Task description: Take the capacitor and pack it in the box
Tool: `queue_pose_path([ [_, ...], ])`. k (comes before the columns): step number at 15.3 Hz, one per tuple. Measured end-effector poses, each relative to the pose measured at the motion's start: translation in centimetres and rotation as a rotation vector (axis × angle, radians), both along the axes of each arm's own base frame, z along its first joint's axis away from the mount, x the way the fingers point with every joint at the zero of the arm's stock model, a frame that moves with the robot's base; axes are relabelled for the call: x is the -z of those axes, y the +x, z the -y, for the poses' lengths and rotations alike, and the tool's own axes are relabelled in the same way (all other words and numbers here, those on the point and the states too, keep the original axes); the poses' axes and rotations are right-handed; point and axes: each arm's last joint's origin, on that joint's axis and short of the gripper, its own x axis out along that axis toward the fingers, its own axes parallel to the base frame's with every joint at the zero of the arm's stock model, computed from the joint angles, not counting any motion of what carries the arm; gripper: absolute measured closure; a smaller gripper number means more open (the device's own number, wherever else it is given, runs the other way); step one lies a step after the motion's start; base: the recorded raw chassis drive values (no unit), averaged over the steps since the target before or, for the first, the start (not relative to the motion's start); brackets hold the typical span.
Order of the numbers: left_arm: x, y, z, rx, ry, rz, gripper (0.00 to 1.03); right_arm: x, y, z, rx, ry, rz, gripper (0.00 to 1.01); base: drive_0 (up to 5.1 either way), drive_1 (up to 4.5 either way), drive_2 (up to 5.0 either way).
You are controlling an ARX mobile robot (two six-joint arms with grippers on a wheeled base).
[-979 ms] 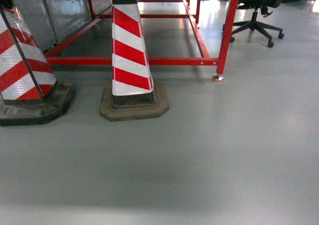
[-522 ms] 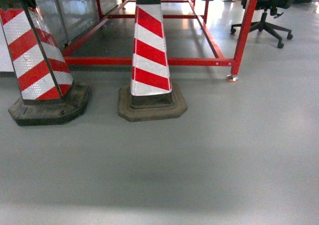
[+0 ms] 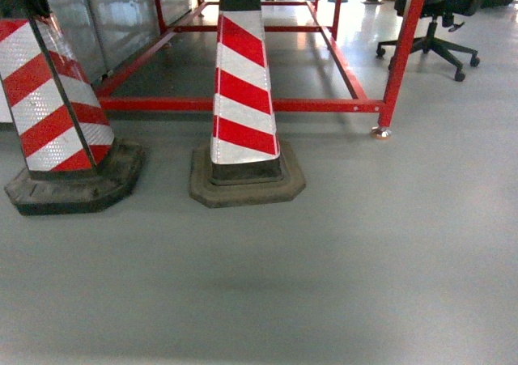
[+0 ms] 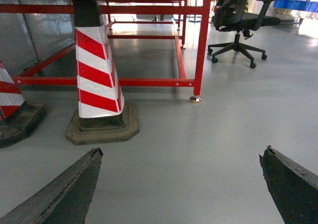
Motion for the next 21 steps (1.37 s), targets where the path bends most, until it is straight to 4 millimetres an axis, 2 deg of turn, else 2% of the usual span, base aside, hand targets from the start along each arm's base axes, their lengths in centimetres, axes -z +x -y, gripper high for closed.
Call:
queue_pose_path([
  [17, 0.0, 0.0, 0.0, 0.0, 0.0, 0.0, 0.6, 0.0, 0.0, 0.0, 0.001, 0.0, 0.0, 0.03, -0.1, 3.96, -4.1],
  [21, 0.02, 0.0, 0.0, 0.001, 0.0, -0.002, 0.6, 0.01, 0.0, 0.01, 0.002, 0.0, -0.001, 0.03, 0.0, 0.0, 0.0],
])
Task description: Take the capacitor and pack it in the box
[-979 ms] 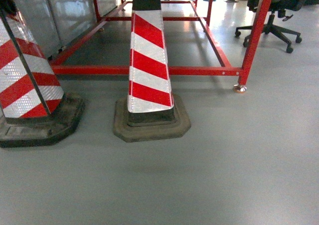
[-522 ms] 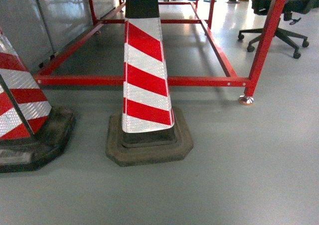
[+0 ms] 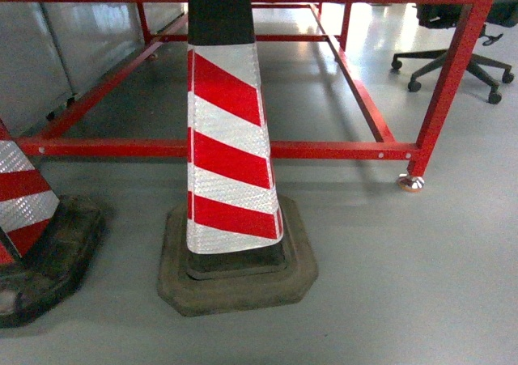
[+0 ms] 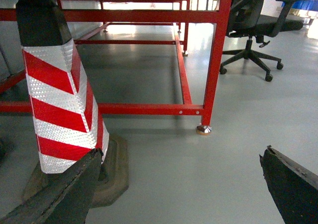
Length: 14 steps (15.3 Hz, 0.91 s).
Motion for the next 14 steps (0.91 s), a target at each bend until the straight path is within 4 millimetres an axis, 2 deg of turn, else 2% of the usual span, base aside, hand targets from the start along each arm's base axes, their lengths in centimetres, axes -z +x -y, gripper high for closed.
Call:
queue_pose_path([
  [14, -0.01, 0.0, 0.0, 0.0, 0.0, 0.001, 0.6, 0.01, 0.0, 0.0, -0.001, 0.0, -0.001, 0.03, 0.0, 0.0, 0.0],
])
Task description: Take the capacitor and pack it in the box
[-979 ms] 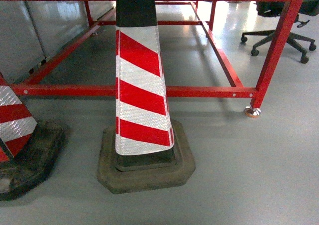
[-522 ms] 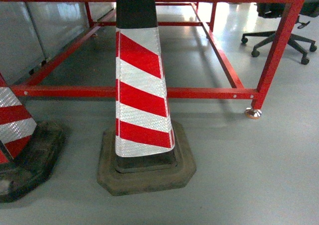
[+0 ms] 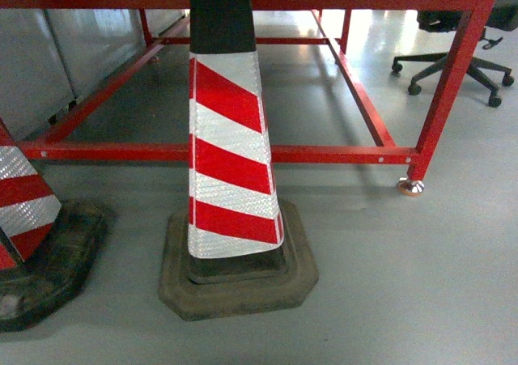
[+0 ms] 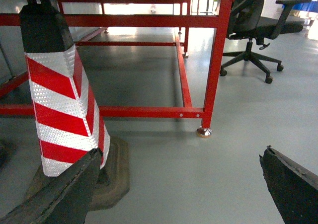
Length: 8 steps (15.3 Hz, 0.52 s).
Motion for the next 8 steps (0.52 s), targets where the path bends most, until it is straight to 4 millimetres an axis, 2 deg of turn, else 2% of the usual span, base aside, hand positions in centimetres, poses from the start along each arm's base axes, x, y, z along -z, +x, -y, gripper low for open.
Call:
queue_pose_path([
  [8, 0.0, 0.0, 0.0, 0.0, 0.009, 0.0, 0.6, 0.0, 0.0, 0.0, 0.0, 0.0, 0.0, 0.03, 0.0, 0.0, 0.0],
])
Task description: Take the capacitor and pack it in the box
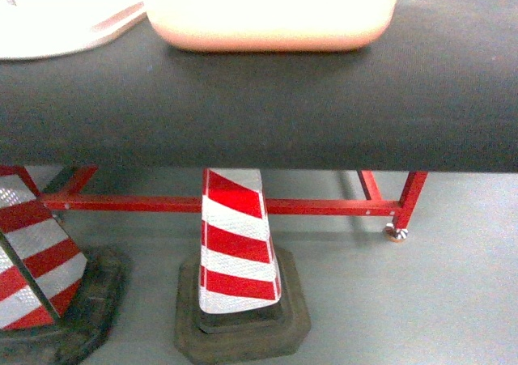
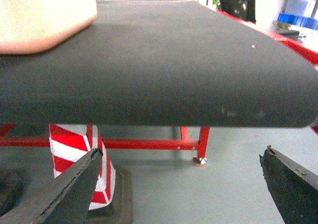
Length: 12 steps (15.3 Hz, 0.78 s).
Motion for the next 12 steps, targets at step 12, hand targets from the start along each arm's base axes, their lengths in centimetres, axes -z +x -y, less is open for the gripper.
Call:
queue_pose_path([
  [12, -0.04, 0.0, 0.01, 0.002, 0.005, 0.004, 0.6, -0.06, 0.0, 0.0, 0.0, 0.0, 0.006, 0.03, 0.0, 0.0, 0.0],
])
